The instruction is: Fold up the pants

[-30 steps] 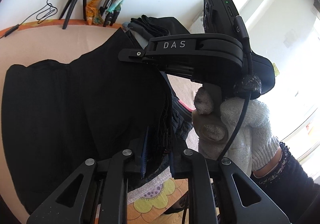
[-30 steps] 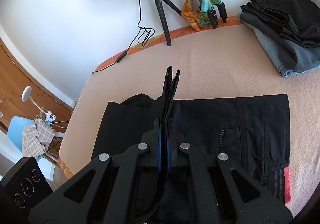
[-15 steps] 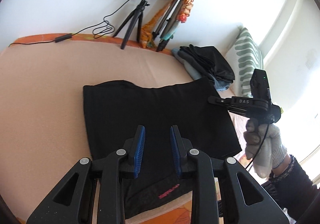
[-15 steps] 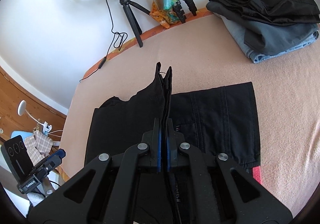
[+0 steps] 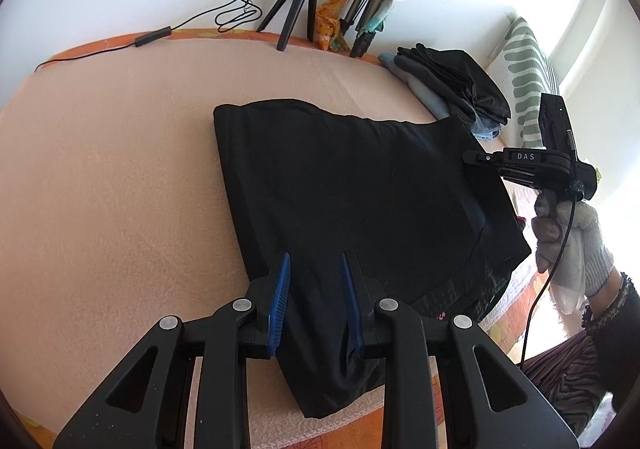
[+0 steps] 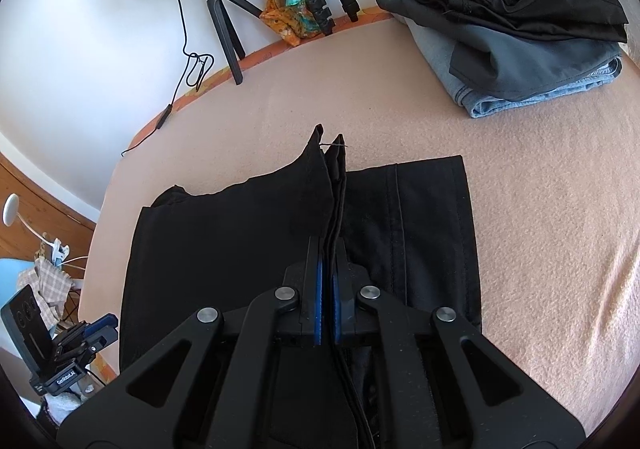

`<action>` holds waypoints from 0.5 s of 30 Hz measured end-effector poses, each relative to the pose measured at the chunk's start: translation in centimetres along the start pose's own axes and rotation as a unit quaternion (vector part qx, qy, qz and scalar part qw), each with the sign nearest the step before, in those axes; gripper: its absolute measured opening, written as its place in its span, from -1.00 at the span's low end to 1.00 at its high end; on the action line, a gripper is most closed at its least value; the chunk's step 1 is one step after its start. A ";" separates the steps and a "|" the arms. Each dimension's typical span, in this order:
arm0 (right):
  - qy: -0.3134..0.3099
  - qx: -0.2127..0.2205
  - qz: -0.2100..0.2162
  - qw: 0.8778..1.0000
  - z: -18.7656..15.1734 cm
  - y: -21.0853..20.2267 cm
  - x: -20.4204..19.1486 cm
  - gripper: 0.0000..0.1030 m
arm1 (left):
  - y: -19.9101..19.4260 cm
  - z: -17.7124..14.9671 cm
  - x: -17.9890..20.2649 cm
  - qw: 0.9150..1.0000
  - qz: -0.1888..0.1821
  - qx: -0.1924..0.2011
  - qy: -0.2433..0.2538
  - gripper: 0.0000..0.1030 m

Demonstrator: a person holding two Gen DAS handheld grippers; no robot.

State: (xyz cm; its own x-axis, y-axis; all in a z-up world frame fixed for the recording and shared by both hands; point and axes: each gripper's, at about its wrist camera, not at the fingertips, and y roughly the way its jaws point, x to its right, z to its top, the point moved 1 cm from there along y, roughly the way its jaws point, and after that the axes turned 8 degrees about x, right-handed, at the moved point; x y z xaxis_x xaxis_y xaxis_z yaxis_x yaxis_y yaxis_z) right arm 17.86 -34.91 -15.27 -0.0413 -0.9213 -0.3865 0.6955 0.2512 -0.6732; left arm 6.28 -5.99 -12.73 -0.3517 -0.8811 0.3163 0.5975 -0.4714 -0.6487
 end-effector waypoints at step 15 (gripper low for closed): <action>-0.063 0.000 -0.100 0.993 -0.5 0.6 -0.8 -0.62 | -0.7 -1.1 -2.8 0.998 0.014 -0.004 -0.058 -0.32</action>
State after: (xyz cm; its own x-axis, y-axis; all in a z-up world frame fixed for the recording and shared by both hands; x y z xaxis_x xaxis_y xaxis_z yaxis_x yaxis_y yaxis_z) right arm 17.97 -33.93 -15.67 -0.0882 -0.9826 -0.1633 0.6828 0.0597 -0.7281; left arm 6.03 -3.12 -13.95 -0.2485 -0.8929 0.3755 0.5996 -0.4463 -0.6643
